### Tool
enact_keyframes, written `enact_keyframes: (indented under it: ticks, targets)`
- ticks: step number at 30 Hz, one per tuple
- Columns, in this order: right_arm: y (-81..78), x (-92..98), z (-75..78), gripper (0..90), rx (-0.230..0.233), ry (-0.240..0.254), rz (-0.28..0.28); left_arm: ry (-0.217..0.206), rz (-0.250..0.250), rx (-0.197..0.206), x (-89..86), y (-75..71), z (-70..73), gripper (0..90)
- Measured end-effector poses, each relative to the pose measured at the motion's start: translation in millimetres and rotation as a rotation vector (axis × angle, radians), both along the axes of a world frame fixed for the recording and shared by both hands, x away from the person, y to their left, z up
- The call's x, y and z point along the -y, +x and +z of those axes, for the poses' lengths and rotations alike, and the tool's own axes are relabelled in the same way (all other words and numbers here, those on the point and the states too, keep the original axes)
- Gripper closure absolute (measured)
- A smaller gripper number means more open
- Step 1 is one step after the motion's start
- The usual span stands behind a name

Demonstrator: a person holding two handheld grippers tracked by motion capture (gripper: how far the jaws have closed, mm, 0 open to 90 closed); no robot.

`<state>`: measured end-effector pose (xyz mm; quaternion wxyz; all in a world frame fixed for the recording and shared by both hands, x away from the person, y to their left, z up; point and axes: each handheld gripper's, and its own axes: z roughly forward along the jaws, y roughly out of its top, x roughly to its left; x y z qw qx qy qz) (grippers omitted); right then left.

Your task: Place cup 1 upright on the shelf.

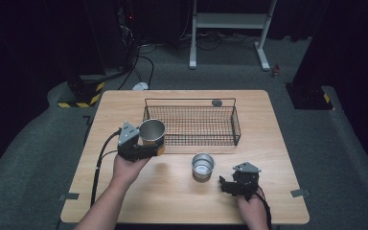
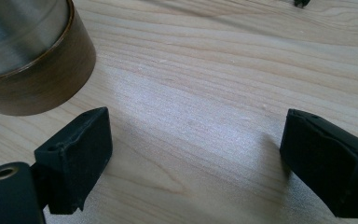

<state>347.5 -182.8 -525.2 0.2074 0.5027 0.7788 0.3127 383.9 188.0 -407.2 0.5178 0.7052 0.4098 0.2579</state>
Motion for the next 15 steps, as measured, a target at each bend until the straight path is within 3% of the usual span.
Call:
enact_keyframes:
  ticks: [12,15]
  targets:
    - [0.1,0.0,-0.1,9.0,0.000,0.001,0.000,-0.021,0.020,-0.002,2.6,23.4,8.9,13.1]
    - [0.7,0.2,-0.1,9.0,0.002,-0.002,0.007,-0.043,0.029,-0.008,1.1,29.2,10.3,13.1]
